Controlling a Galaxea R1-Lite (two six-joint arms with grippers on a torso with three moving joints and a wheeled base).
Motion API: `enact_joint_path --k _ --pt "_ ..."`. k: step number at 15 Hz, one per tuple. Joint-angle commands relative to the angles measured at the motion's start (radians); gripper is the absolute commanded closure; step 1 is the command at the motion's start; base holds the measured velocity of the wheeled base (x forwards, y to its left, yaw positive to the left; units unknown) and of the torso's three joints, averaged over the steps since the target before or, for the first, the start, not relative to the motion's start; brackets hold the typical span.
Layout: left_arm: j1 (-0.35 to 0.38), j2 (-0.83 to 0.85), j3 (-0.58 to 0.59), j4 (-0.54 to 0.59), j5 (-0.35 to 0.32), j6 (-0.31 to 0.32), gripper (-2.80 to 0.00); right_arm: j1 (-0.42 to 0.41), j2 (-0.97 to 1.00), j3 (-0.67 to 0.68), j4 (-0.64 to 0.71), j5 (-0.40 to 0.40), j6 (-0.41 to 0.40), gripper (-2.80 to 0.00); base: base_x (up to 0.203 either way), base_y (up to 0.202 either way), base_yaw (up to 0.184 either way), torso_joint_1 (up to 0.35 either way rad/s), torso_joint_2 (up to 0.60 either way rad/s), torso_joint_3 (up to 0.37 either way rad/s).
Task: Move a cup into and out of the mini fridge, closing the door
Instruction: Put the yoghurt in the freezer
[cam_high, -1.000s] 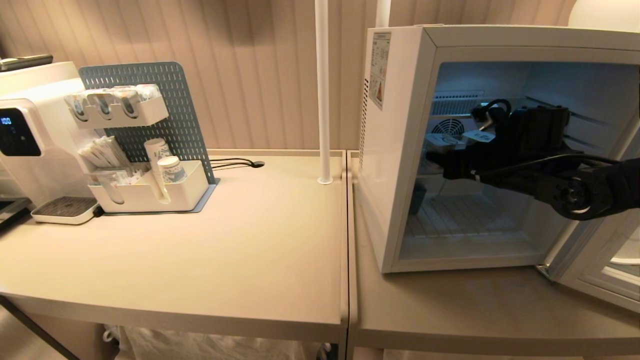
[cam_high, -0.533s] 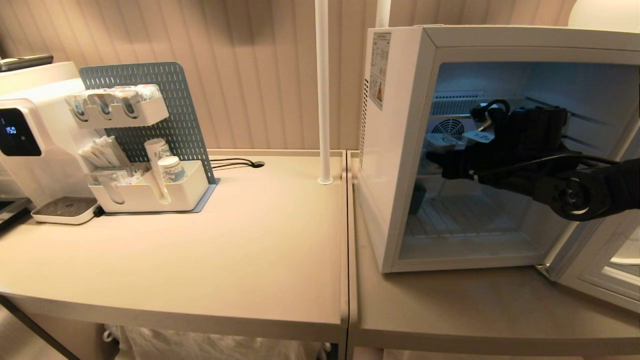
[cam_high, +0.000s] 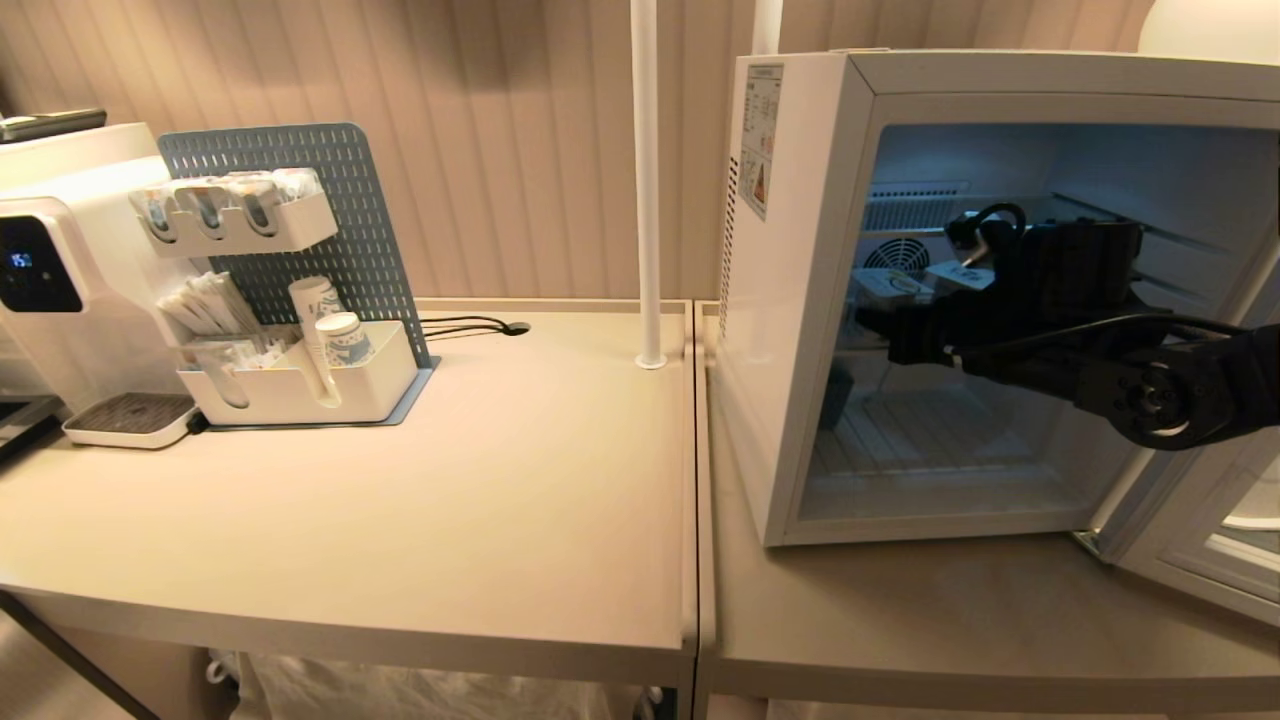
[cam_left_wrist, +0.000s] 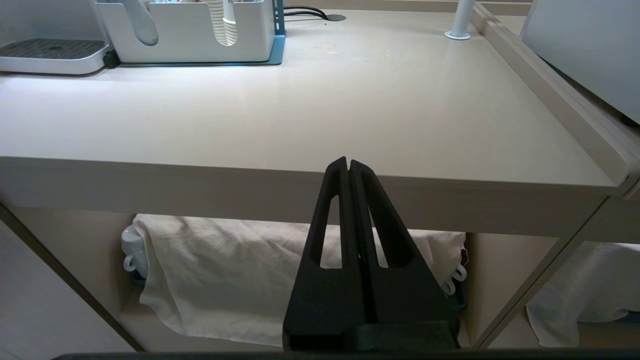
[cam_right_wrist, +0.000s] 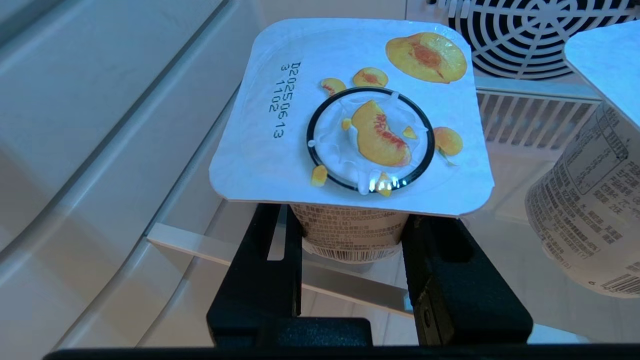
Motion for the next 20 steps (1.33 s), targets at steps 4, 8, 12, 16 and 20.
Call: enact_joint_path --k 4,8,12,16,20 --pt "0.0 0.002 0.0 -0.001 0.0 0.0 0.0 0.014 0.007 0.004 -0.01 -0.055 -0.009 0.0 0.0 0.0 0.0 0.0 0.0 0.0" --pt "0.0 0.002 0.0 -0.001 0.0 0.0 0.0 0.039 -0.022 0.022 -0.013 -0.093 0.0 -2.8 0.0 0.0 0.0 0.0 0.0 0.0" --pt "0.0 0.002 0.0 -0.001 0.0 0.0 0.0 0.056 -0.111 0.083 -0.002 -0.094 0.012 -2.8 0.0 0.0 0.0 0.0 0.0 0.0" --pt "0.0 0.002 0.0 -0.001 0.0 0.0 0.0 0.057 -0.23 0.164 0.02 -0.096 0.014 -2.8 0.0 0.0 0.0 0.0 0.0 0.0" --pt "0.0 0.002 0.0 0.0 0.0 0.0 0.0 0.052 -0.4 0.292 0.051 -0.096 0.014 -2.8 0.0 0.0 0.0 0.0 0.0 0.0"
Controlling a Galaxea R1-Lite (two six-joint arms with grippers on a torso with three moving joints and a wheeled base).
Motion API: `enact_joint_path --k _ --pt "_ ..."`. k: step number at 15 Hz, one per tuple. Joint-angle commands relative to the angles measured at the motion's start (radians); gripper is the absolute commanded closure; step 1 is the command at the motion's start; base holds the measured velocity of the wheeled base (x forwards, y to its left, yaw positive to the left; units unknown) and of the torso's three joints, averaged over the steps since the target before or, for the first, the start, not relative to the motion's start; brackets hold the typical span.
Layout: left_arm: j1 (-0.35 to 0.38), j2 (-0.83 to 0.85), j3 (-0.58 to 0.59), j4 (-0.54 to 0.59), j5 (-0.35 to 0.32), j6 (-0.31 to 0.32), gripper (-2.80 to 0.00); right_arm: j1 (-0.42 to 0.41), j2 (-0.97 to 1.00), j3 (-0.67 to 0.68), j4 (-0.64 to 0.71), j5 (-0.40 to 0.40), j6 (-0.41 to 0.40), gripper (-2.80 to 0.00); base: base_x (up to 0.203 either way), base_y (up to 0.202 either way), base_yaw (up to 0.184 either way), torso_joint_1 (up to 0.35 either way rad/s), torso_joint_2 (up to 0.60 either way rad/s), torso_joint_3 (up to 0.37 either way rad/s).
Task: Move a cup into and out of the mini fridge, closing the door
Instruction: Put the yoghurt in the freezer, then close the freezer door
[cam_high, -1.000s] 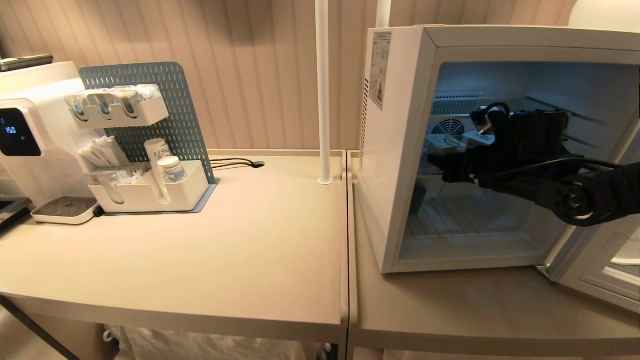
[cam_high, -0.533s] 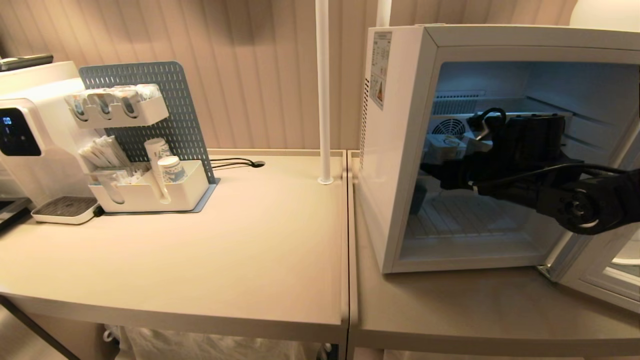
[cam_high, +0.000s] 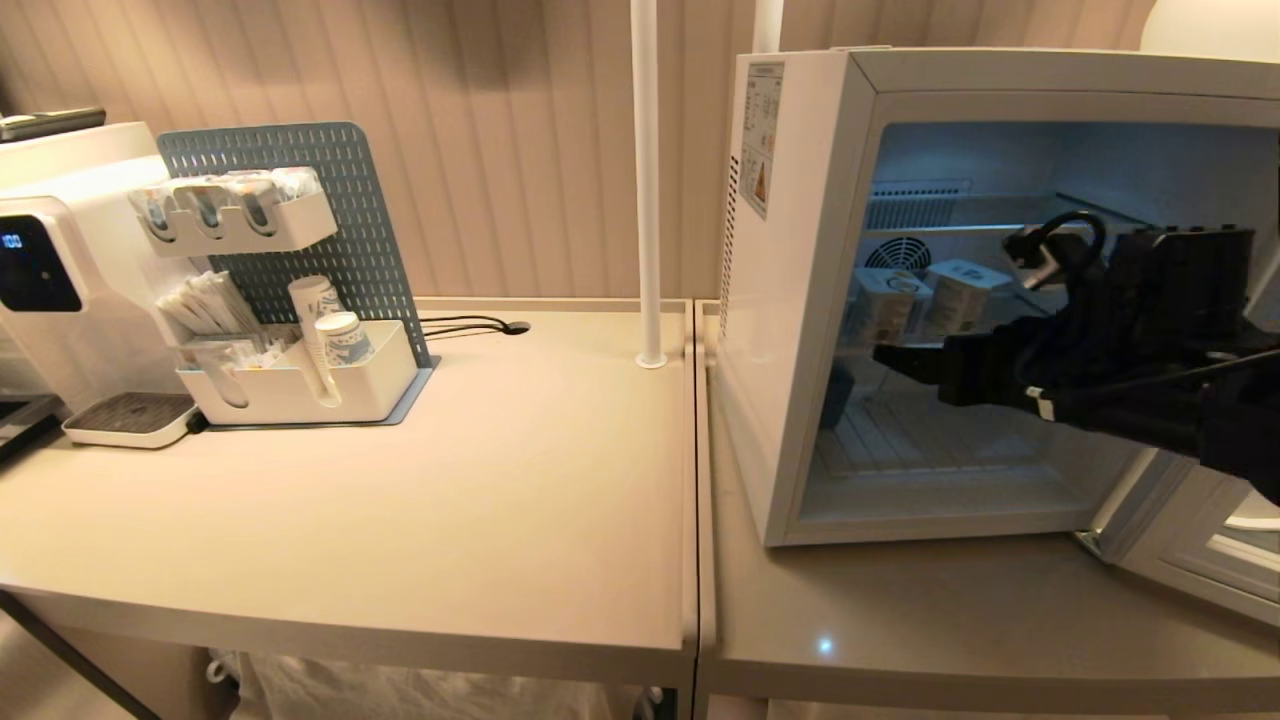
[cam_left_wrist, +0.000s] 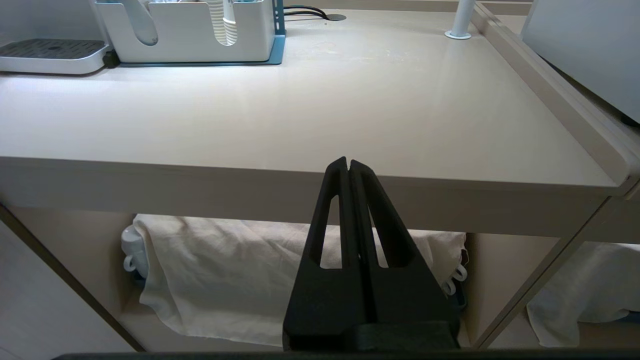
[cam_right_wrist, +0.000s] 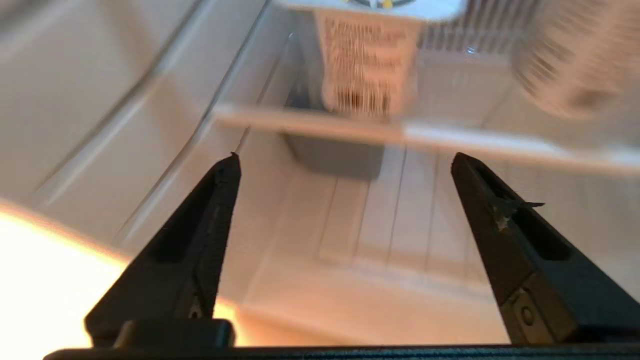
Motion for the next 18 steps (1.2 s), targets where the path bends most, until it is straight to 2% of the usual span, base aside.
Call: enact_joint_path --k 1,3,4,5,9,10,13,16,18 --pt "0.0 0.001 0.0 -0.001 -0.001 0.0 0.0 -0.003 -0.156 0.083 0.002 0.0 0.0 -2.8 0.0 0.0 0.0 0.0 0.0 0.0" --pt "0.0 0.002 0.0 -0.001 -0.001 0.0 0.0 -0.004 -0.266 0.141 0.037 0.001 0.0 -2.8 0.0 0.0 0.0 0.0 0.0 0.0" --pt "0.0 0.002 0.0 -0.001 -0.001 0.0 0.0 -0.005 -0.325 0.173 0.06 0.001 0.004 -0.13 0.0 0.0 0.0 0.0 0.0 0.0" --pt "0.0 0.002 -0.001 -0.001 -0.001 0.0 0.0 -0.005 -0.388 0.211 0.085 0.002 0.009 0.0 0.0 0.0 0.0 0.0 0.0 0.0" --pt "0.0 0.002 0.0 -0.001 -0.001 0.0 0.0 -0.008 -0.645 0.313 0.223 -0.034 0.107 0.0 0.0 0.0 0.0 0.0 0.0 0.0" --pt "0.0 0.002 0.0 -0.001 -0.001 0.0 0.0 -0.01 -0.719 0.319 0.313 -0.098 0.134 0.0 0.0 0.0 0.0 0.0 0.0 0.0" --pt "0.0 0.002 0.0 -0.001 -0.001 0.0 0.0 -0.008 -0.893 0.322 0.574 -0.484 0.25 0.0 0.0 0.0 0.0 0.0 0.0 0.0" --pt "0.0 0.002 0.0 -0.001 -0.001 0.0 0.0 -0.023 -1.128 0.321 0.794 -0.634 0.334 0.0 0.0 0.0 0.0 0.0 0.0 0.0" --pt "0.0 0.002 0.0 -0.001 -0.001 0.0 0.0 -0.13 -1.315 0.327 0.908 -0.665 0.329 0.0 0.0 0.0 0.0 0.0 0.0 0.0"
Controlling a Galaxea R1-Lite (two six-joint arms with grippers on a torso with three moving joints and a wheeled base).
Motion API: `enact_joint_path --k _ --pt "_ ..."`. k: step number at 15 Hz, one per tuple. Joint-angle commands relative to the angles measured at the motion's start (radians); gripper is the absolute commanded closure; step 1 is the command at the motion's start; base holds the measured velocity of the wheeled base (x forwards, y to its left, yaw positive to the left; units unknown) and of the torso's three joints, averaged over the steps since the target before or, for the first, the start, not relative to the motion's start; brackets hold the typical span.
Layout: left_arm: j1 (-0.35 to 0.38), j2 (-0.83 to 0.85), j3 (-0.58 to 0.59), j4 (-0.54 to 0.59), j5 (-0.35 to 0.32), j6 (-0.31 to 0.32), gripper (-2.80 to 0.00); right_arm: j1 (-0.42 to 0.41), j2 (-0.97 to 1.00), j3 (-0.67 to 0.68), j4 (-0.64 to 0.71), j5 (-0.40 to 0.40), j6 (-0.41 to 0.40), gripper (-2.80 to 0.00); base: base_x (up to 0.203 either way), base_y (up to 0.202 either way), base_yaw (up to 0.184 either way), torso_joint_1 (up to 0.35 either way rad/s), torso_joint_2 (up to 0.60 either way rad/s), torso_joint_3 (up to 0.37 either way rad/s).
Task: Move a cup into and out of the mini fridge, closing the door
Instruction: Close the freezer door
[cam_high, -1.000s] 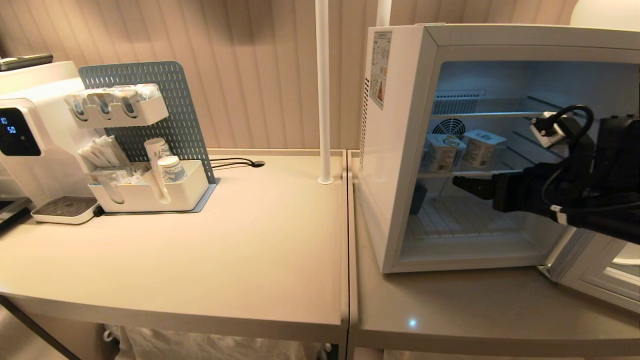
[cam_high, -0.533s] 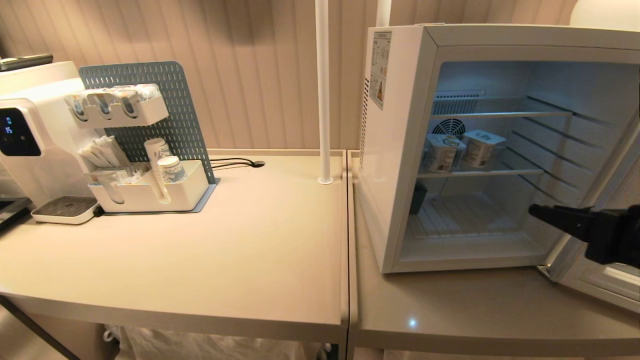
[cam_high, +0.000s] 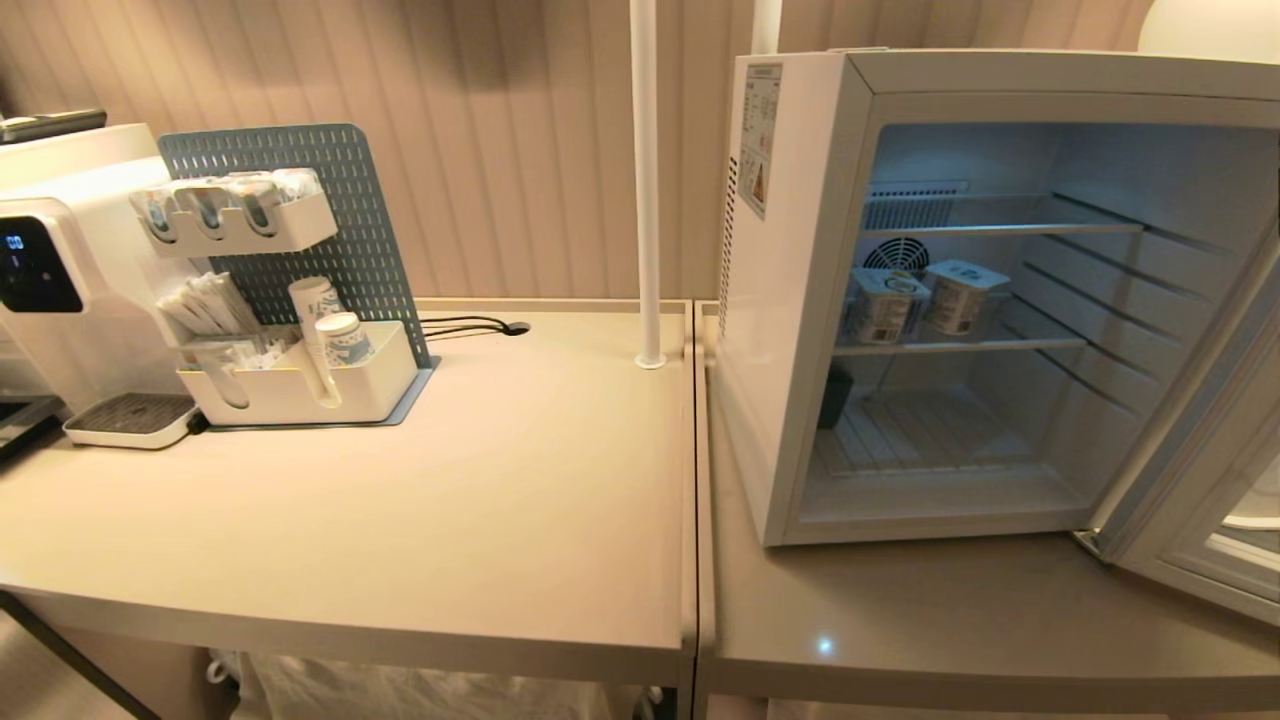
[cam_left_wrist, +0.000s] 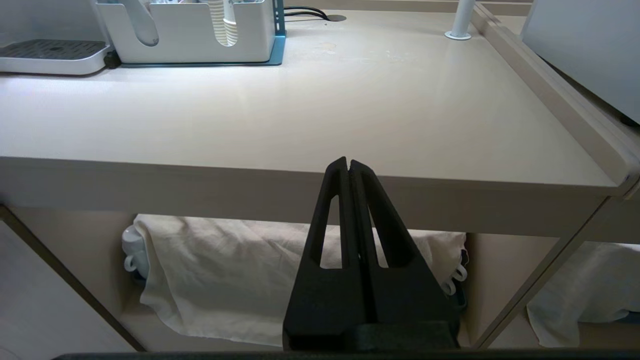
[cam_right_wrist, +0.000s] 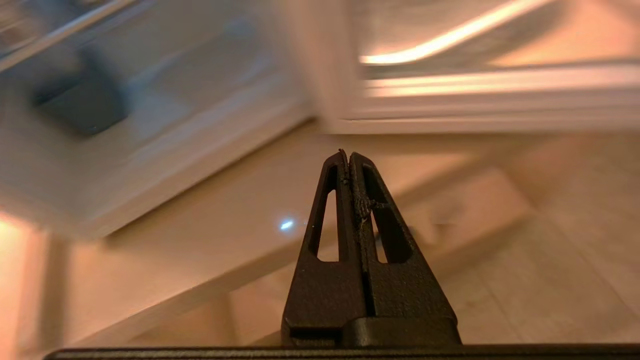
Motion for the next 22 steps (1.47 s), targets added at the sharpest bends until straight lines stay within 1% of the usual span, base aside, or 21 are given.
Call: enact_joint_path --k 1,2,4,5,6,7,8,9,10,11,12,13,14,15,17,19,22 --pt "0.0 0.001 0.0 0.0 0.0 -0.001 0.0 -0.107 -0.306 0.017 0.114 -0.014 -0.019 0.0 0.0 0.0 0.0 0.0 0.0 0.0" --pt "0.0 0.002 0.0 0.0 0.0 0.0 0.0 -0.124 -0.39 0.028 0.137 0.008 -0.035 0.0 0.0 0.0 0.0 0.0 0.0 0.0" --pt "0.0 0.002 0.0 0.0 0.0 0.0 0.0 -0.145 -0.542 0.052 0.163 0.156 -0.08 0.0 0.0 0.0 0.0 0.0 0.0 0.0" --pt "0.0 0.002 0.0 0.0 0.0 0.0 0.0 -0.152 -0.57 0.081 0.148 0.241 -0.1 0.0 0.0 0.0 0.0 0.0 0.0 0.0" --pt "0.0 0.002 0.0 0.0 0.0 0.0 0.0 -0.156 -0.571 0.152 0.079 0.319 -0.124 0.0 0.0 0.0 0.0 0.0 0.0 0.0" --pt "0.0 0.002 0.0 0.0 0.0 0.0 0.0 -0.158 -0.568 0.262 -0.028 0.366 -0.159 0.0 0.0 0.0 0.0 0.0 0.0 0.0" --pt "0.0 0.002 0.0 0.0 0.0 0.0 0.0 -0.16 -0.566 0.377 -0.143 0.394 -0.203 0.0 0.0 0.0 0.0 0.0 0.0 0.0" --pt "0.0 0.002 0.0 0.0 0.0 0.0 0.0 -0.161 -0.564 0.48 -0.311 0.431 -0.25 0.0 0.0 0.0 0.0 0.0 0.0 0.0" --pt "0.0 0.001 0.0 0.0 0.0 0.0 0.0 -0.161 -0.563 0.543 -0.444 0.459 -0.275 0.0 0.0 0.0 0.0 0.0 0.0 0.0" --pt "0.0 0.002 0.0 0.0 0.0 0.0 0.0 -0.162 -0.562 0.564 -0.492 0.48 -0.305 0.0 0.0 0.0 0.0 0.0 0.0 0.0" --pt "0.0 0.002 0.0 0.0 0.0 0.0 0.0 -0.162 -0.562 0.554 -0.461 0.503 -0.35 0.0 0.0 0.0 0.0 0.0 0.0 0.0" --pt "0.0 0.002 0.0 0.0 0.0 0.0 0.0 -0.163 -0.562 0.54 -0.344 0.532 -0.411 0.0 0.0 0.0 0.0 0.0 0.0 0.0" --pt "0.0 0.002 0.0 0.0 0.0 0.0 0.0 -0.162 -0.561 0.526 -0.272 0.563 -0.474 0.0 0.0 0.0 0.0 0.0 0.0 0.0" --pt "0.0 0.002 0.0 0.0 0.0 0.0 0.0 -0.162 -0.561 0.524 -0.267 0.569 -0.476 0.0 0.0 0.0 0.0 0.0 0.0 0.0" --pt "0.0 0.002 0.0 0.0 0.0 0.0 0.0 -0.162 -0.561 0.524 -0.267 0.564 -0.447 0.0 0.0 0.0 0.0 0.0 0.0 0.0" --pt "0.0 0.002 0.0 0.0 0.0 0.0 0.0 -0.162 -0.561 0.522 -0.266 0.564 -0.447 0.0 0.0 0.0 0.0 0.0 0.0 0.0" --pt "0.0 0.002 0.0 0.0 0.0 0.0 0.0 -0.162 -0.561 0.522 -0.266 0.564 -0.447 0.0 -0.151 0.0 0.0 0.005 0.01 0.002"
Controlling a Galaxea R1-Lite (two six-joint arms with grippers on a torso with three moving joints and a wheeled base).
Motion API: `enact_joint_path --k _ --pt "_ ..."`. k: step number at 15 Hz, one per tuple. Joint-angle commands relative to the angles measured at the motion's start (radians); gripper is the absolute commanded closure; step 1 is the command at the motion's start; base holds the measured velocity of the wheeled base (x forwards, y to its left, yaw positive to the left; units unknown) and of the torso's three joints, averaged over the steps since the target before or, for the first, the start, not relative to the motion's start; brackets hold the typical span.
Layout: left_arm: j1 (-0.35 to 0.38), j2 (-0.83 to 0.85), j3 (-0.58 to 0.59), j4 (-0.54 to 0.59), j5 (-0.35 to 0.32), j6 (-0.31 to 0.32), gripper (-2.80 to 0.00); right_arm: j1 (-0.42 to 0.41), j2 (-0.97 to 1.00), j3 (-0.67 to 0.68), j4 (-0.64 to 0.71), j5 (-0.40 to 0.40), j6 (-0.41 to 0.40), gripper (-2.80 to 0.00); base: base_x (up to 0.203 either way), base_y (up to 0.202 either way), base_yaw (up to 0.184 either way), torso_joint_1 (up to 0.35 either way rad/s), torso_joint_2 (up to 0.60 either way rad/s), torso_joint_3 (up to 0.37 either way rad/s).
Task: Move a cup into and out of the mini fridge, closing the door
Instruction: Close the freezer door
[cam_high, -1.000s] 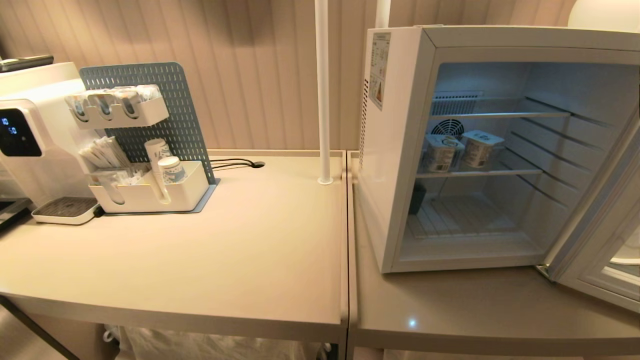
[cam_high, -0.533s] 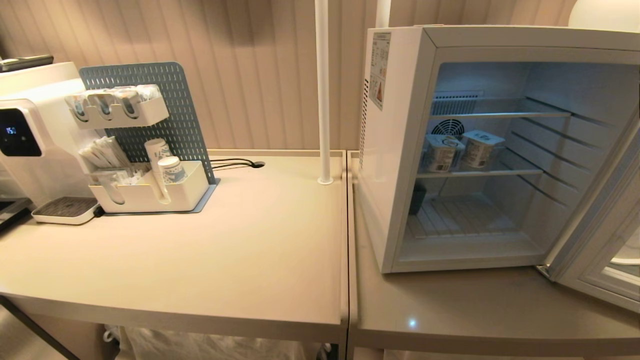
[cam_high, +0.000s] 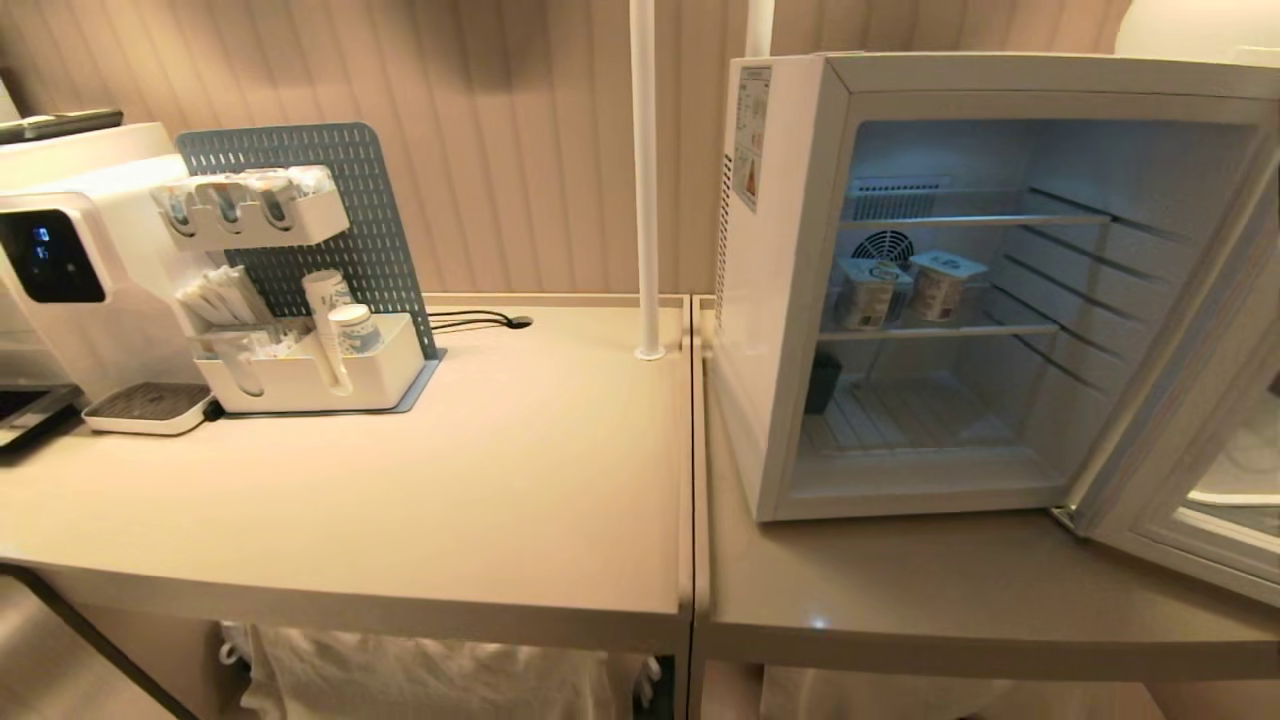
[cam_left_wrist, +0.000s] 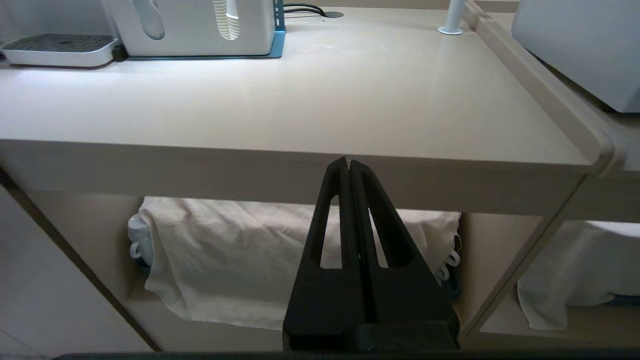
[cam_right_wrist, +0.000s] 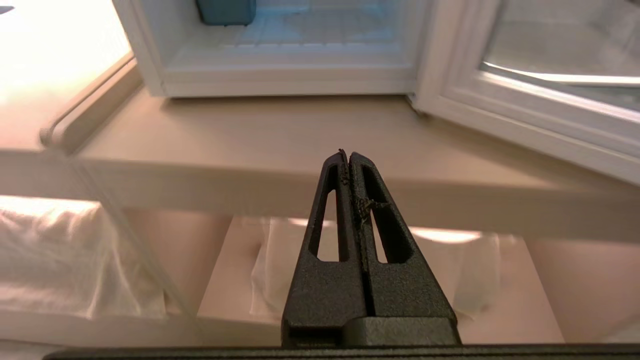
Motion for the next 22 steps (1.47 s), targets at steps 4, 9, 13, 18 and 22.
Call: enact_joint_path --k 4,9,13,18,22 --pt "0.0 0.002 0.0 -0.001 0.0 0.0 0.0 0.0 0.001 0.0 0.001 0.0 0.001 0.0 -0.19 0.0 0.002 0.005 0.0 0.006" --pt "0.0 0.002 -0.001 0.001 0.0 0.001 0.0 0.0 0.0 0.0 0.001 0.0 0.001 0.0 -0.029 0.0 0.0 0.0 0.0 0.001" --pt "0.0 0.002 0.0 0.001 0.0 0.001 0.0 0.0 0.0 0.0 0.005 0.0 -0.001 0.0 -0.001 -0.145 -0.005 0.002 0.0 0.004" --pt "0.0 0.002 -0.001 0.001 0.0 0.001 0.0 0.0 0.0 -0.001 0.009 0.002 -0.001 0.0 0.0 -0.193 -0.001 0.003 0.0 0.002" --pt "0.0 0.002 0.0 0.001 0.0 0.001 0.0 0.0 0.001 -0.001 0.009 0.002 -0.002 0.0 0.0 -0.191 0.0 0.004 0.0 0.004"
